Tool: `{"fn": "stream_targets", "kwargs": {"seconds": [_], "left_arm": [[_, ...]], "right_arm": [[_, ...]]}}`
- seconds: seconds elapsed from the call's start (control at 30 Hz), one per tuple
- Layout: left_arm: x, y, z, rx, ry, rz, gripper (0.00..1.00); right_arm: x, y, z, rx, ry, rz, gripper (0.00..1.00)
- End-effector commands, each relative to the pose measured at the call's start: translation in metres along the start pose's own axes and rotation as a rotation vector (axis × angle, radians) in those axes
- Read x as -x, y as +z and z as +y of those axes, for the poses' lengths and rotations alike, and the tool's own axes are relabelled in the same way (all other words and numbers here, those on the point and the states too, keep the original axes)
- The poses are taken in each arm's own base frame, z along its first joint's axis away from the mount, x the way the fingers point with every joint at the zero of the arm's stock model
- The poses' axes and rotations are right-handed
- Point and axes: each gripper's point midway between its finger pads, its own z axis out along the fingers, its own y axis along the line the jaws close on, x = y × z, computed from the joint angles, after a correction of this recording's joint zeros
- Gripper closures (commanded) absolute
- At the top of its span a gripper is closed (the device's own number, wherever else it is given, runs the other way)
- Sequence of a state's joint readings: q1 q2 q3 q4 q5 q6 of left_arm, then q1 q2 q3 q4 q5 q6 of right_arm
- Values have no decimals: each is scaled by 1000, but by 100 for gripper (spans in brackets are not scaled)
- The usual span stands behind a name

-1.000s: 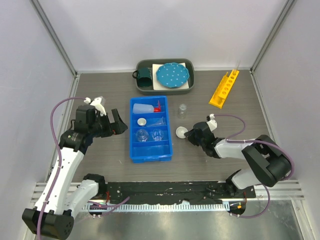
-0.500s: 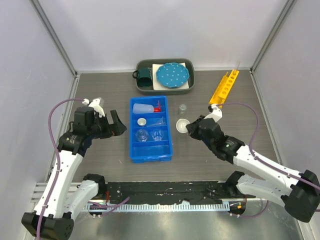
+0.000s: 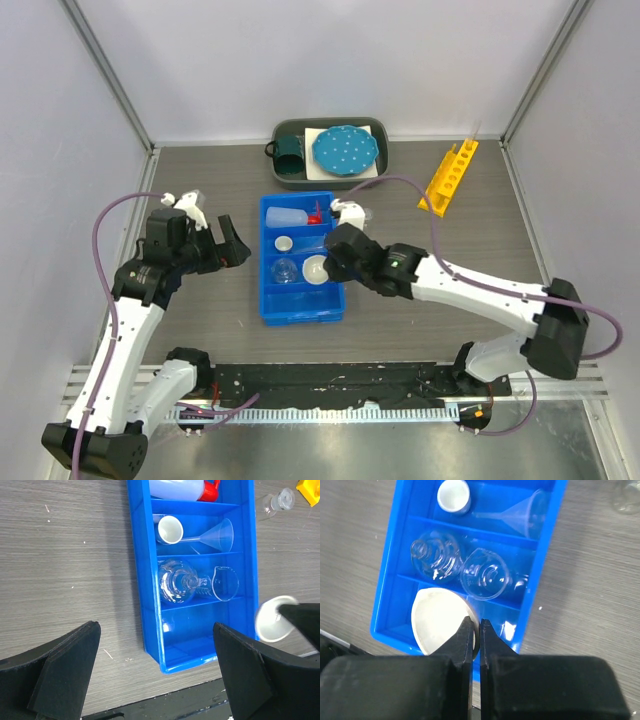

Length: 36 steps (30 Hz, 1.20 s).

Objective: Organize the chemistry lab equipment

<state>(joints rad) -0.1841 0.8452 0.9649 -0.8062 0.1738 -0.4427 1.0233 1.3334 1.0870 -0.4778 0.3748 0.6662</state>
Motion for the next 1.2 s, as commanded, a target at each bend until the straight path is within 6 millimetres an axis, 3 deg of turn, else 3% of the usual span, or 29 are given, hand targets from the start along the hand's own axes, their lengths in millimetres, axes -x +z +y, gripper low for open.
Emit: {"fn": "stream_targets", "kwargs": {"seconds": [0.0,0.13,0.4,1.17], "left_arm": [[10,-10,-5,-1,4,-30,0],[10,-12,-3,5,14,-30,0],[6,-12,-2,2,21,-31,0],[2,-8,2,14,37,-22,0]], "right_arm": [[-12,7,30,49,-83,69,99],[-38,23,52,64,-134,134,99],[-76,41,69,66,-170,206,99],[-128,103,94,79,-122,282,99]]}}
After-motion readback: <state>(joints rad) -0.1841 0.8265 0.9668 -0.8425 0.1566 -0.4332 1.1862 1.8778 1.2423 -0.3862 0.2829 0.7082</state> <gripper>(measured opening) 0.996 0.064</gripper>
